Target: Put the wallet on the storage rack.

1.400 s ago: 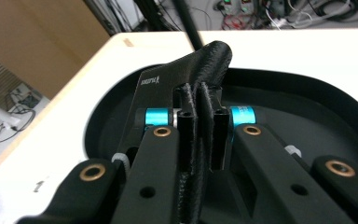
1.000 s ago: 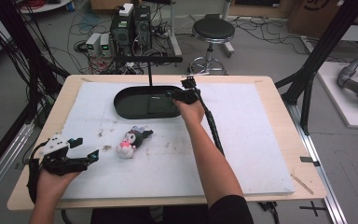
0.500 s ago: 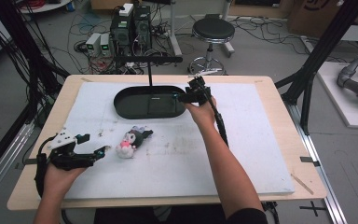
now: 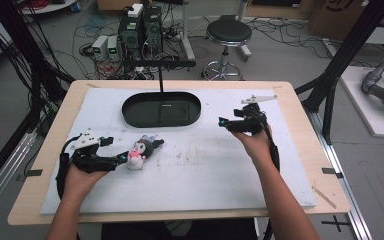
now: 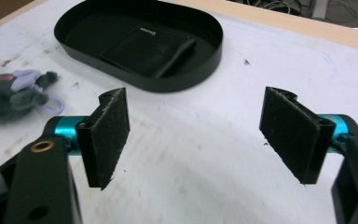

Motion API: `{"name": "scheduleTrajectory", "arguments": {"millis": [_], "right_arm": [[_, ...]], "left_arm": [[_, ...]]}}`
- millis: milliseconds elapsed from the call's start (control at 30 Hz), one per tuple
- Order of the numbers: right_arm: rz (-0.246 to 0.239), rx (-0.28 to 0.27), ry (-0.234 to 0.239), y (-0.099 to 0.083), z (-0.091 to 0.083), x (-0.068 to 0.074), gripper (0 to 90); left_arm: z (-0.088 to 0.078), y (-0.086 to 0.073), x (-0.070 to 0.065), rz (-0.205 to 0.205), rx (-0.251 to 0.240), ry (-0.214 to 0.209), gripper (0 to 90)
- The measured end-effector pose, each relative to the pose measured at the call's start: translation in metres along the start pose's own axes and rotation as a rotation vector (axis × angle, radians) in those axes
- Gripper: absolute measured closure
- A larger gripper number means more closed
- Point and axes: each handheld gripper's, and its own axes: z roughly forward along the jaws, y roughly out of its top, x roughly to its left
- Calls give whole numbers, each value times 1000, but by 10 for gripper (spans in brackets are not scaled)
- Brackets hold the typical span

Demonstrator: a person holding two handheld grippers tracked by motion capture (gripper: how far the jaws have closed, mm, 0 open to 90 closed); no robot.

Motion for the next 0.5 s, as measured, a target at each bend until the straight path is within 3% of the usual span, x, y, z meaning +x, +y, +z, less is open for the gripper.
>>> {"name": "scheduleTrajectory", "arguments": {"millis": [233, 333, 500], "right_arm": [[49, -73, -14, -42, -30, -7, 212], [67, -83, -3, -57, -30, -6, 201], [53, -101, 13, -70, -28, -3, 182]], "left_arm": [[1, -3, 1, -12, -14, -8, 171], [3, -4, 2, -12, -10, -6, 171], [3, -5, 1, -13, -11, -4, 171]]}}
